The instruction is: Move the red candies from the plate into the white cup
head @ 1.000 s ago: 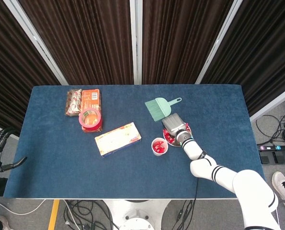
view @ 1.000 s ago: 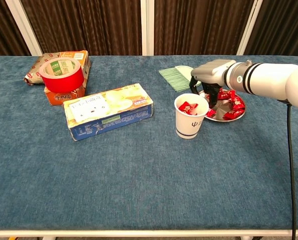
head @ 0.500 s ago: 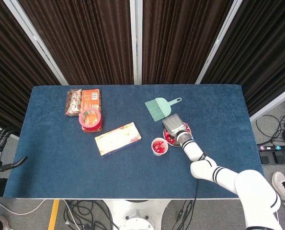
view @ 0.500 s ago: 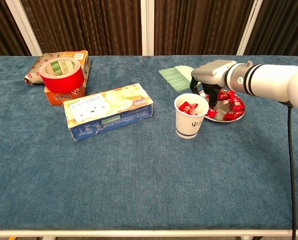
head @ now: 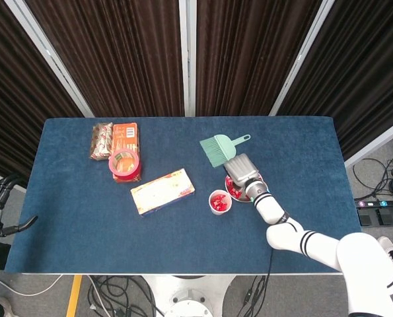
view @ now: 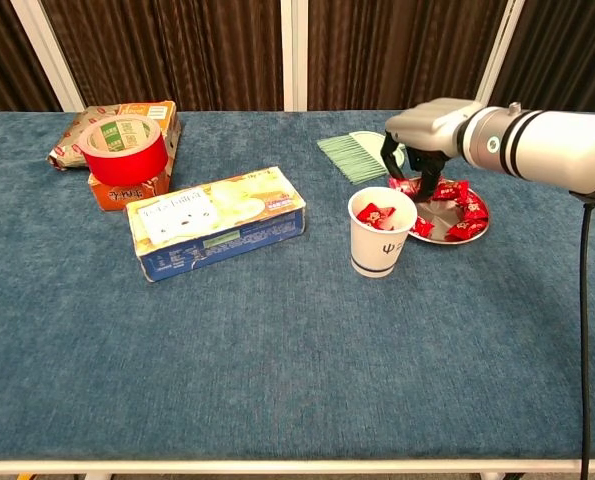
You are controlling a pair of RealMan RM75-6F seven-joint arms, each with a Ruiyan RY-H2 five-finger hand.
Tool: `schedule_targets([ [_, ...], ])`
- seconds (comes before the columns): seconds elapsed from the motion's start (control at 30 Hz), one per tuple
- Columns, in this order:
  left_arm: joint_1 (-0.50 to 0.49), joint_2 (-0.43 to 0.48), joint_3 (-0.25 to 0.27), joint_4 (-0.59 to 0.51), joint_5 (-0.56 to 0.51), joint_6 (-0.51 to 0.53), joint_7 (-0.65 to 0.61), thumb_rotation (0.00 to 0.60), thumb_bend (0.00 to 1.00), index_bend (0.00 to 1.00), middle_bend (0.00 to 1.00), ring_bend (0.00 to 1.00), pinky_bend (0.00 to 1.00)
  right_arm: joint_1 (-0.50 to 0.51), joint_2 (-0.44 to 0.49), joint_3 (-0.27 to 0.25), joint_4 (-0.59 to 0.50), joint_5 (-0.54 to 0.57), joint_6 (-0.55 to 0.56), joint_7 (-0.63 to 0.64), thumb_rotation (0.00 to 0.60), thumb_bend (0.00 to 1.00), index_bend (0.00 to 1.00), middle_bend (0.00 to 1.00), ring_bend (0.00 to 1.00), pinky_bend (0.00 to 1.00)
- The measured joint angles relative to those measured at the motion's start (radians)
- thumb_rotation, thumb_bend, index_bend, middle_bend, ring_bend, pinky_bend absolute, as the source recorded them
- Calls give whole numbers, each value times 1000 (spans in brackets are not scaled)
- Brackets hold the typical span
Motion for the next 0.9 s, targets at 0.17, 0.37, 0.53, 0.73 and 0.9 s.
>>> schedule_targets([
  [0.17, 0, 1, -1, -8, 2, 4, 7, 162, 91, 166, 156, 99, 203, -7, 72, 14, -146, -25, 71, -19, 600, 295, 642, 1000, 1000, 1000],
  [0.37, 3, 3, 2, -23, 7, 12, 22, 159, 91, 166, 155, 99, 203, -22, 164, 24, -341, -61, 161, -59, 600, 295, 642, 1000, 1000, 1000],
  [0.53, 6, 6, 1, -36, 7, 20, 30, 161, 91, 166, 156, 99, 203, -36, 213, 17, -466, -89, 207, -89, 600, 296, 642, 1000, 1000, 1000],
  [0.73, 12, 12, 1, -49, 6, 27, 25, 161, 91, 166, 155, 99, 203, -38, 231, -9, -522, -88, 202, -124, 600, 227, 634, 1000, 1000, 1000],
  [0.9, 14, 15, 0, -52, 6, 33, 25, 162, 91, 166, 156, 99, 203, -30, 222, -18, -523, -93, 188, -126, 600, 58, 592, 1000, 1000, 1000],
])
